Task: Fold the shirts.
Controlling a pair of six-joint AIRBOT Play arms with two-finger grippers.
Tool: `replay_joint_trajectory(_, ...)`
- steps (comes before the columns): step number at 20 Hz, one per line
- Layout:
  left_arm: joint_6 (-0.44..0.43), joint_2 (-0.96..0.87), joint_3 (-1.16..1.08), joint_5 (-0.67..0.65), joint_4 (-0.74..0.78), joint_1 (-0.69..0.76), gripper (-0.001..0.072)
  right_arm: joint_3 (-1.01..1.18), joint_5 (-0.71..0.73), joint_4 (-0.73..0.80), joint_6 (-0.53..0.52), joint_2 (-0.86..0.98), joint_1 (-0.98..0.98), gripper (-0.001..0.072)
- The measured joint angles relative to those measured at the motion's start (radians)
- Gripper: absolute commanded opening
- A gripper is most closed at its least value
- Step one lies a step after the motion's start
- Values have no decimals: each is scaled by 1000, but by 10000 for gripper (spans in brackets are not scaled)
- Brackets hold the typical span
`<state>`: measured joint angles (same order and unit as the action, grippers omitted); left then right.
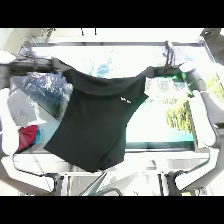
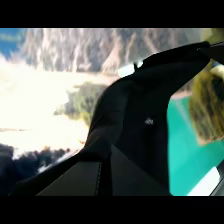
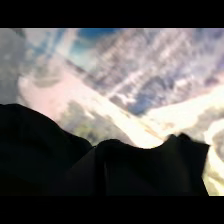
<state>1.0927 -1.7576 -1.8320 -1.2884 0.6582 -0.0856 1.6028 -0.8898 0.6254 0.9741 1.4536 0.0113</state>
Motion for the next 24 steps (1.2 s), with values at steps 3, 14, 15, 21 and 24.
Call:
replay_joint_trajectory(3, 37, -186, -153, -27, 31, 40, 241, 0, 39, 6, 13, 103, 2, 38)
replay_joint_trajectory(14, 208, -118, -165, -269, 70, -137, 686, 3, -74, 14, 7, 100, 133, 471)
replay_joint_trajectory(15, 237, -103, -163, -322, 94, -156, 686, 3, -99, 23, 3, 95, 153, 470)
replay_joint_trajectory(21, 330, 68, 94, -456, 332, -222, 686, 3, -238, 109, -10, 125, 185, 465)
replay_joint_trajectory(24, 328, 173, 334, -438, 402, -245, 686, 3, -268, 120, -12, 158, 150, 465)
